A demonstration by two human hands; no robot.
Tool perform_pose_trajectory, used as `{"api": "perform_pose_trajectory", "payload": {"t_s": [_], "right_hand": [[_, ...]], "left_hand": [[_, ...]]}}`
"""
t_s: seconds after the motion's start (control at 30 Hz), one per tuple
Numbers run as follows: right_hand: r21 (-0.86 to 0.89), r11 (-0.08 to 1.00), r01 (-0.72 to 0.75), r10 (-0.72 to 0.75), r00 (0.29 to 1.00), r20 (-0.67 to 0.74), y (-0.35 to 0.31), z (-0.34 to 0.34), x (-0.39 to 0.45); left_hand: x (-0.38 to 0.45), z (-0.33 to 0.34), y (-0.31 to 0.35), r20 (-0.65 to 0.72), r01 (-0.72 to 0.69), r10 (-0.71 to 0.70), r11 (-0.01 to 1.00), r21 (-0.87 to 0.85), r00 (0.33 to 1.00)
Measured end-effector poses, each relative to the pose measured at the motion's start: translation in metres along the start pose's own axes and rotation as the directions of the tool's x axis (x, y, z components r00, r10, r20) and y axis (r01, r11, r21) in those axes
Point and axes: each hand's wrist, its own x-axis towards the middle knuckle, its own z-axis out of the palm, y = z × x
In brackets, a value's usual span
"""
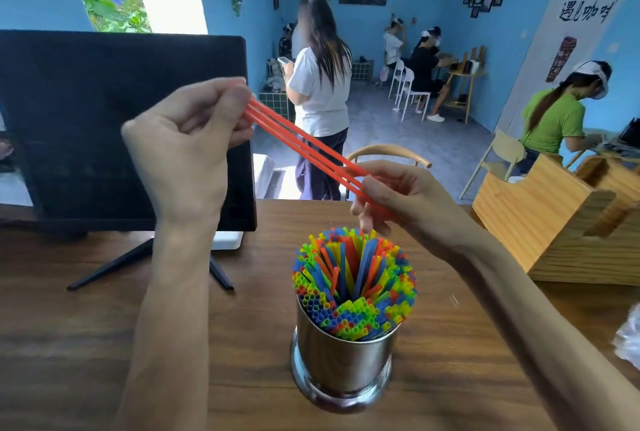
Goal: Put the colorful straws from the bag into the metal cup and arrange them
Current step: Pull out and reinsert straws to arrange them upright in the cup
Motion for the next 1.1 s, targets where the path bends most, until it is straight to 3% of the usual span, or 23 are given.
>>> {"api": "perform_pose_trajectory", "payload": {"t_s": [0.1, 0.2, 0.3, 0.4, 0.57, 0.7, 0.77, 0.87, 1.0, 1.1], "right_hand": [[0.019, 1.000, 0.001, -0.001, 1.000, -0.014, -0.003, -0.001, -0.008], [-0.024, 1.000, -0.011, 0.006, 0.983, -0.185, -0.010, -0.008, -0.010], [0.107, 0.994, 0.027, 0.017, 0.922, -0.386, -0.018, -0.022, -0.006], [0.205, 0.972, 0.113, -0.002, 0.880, -0.474, -0.022, -0.025, -0.002], [0.087, 0.976, 0.201, -0.145, 0.888, -0.436, -0.022, -0.008, 0.004], [-0.095, 0.978, 0.183, -0.203, 0.935, -0.292, -0.022, 0.005, 0.002], [-0.226, 0.959, 0.173, -0.224, 0.949, -0.223, -0.018, 0.009, -0.001], [-0.403, 0.905, 0.138, -0.205, 0.971, -0.126, 0.000, 0.015, -0.012], [-0.531, 0.837, 0.133, -0.215, 0.972, -0.094, 0.024, 0.024, -0.028], [-0.662, 0.741, 0.107, -0.228, 0.969, -0.098, 0.023, 0.021, -0.031]], "left_hand": [[-0.015, -0.001, -0.014, -0.025, 0.054, -0.055, 0.998, -0.037, 0.998], [-0.024, -0.007, -0.022, 0.028, 0.120, -0.119, 0.992, -0.048, 0.993], [-0.035, -0.012, -0.026, 0.219, 0.193, -0.192, 0.981, 0.016, 0.957], [-0.050, -0.013, -0.026, 0.457, 0.226, -0.248, 0.969, 0.103, 0.854], [-0.075, -0.008, -0.035, 0.629, 0.158, -0.285, 0.955, 0.250, 0.723], [-0.087, -0.006, -0.035, 0.751, 0.034, -0.314, 0.931, 0.362, 0.580], [-0.086, -0.006, -0.030, 0.767, -0.058, -0.334, 0.899, 0.433, 0.548], [-0.081, -0.006, -0.022, 0.733, -0.060, -0.330, 0.891, 0.450, 0.595], [-0.078, 0.001, -0.013, 0.530, 0.000, -0.173, 0.950, 0.311, 0.830], [-0.080, 0.009, -0.014, 0.432, 0.027, -0.127, 0.973, 0.231, 0.893]]}}
